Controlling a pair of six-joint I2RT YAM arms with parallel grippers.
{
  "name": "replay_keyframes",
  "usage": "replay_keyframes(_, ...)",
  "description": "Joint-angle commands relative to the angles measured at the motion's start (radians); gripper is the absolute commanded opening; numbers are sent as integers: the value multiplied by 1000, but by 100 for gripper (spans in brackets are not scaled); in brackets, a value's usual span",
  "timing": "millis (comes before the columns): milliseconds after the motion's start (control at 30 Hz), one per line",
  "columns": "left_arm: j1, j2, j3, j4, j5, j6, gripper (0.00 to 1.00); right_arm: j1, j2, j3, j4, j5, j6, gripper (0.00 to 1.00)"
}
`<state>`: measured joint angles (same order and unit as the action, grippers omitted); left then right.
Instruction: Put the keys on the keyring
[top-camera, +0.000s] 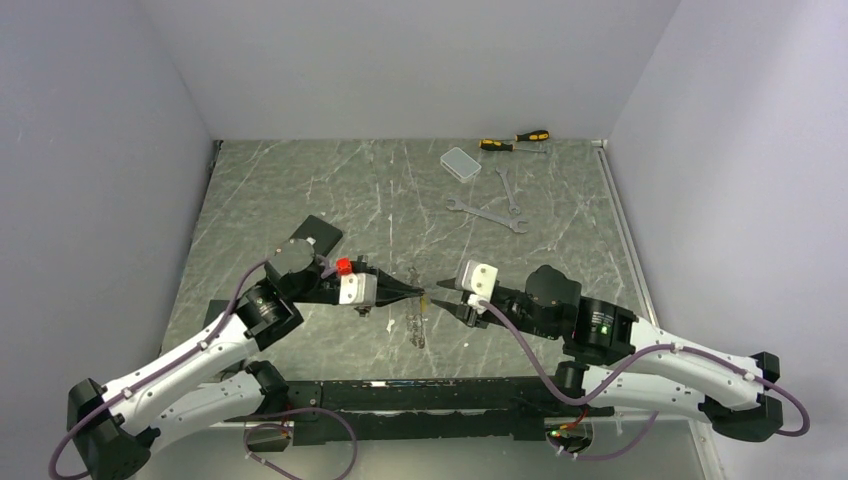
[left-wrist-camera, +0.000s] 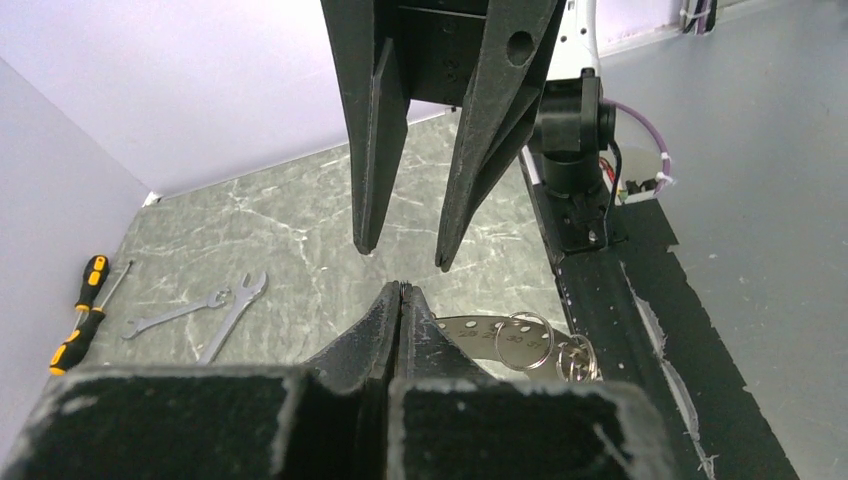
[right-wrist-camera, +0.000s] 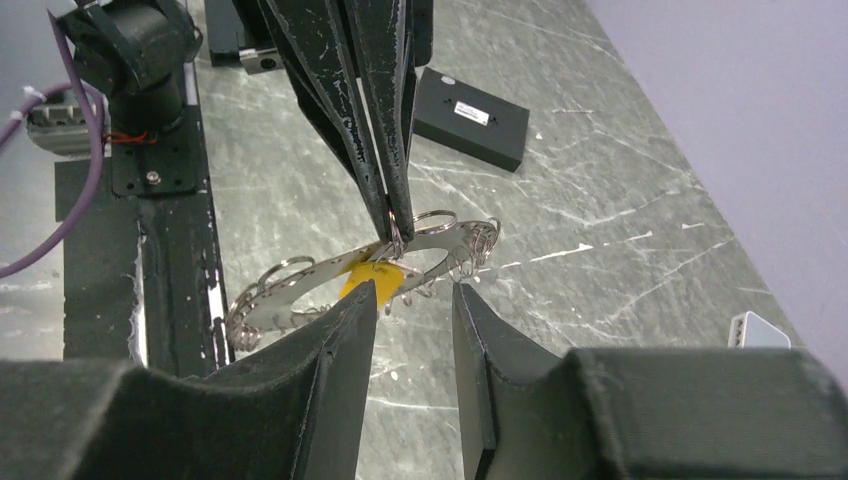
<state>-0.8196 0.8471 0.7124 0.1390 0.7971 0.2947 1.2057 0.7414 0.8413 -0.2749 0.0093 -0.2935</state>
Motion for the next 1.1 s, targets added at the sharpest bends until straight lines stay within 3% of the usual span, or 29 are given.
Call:
replay_keyframes(0,-4,-23,-17,195,16,-99,0,-1,-15,-12,91,-5,36,37)
replay_keyframes(300,-4,-16,-82,420,-6,-244,0,-1,-1,-29,141,-39,54,35)
replay_keyframes(733,-4,-16,-120,530,-23,-335,0,-1,26,-27,183,-13,41,24)
replay_keyframes(1067,-4,0,-155,658,-37,-402,0,-1,65,-16,197,-29,48,26)
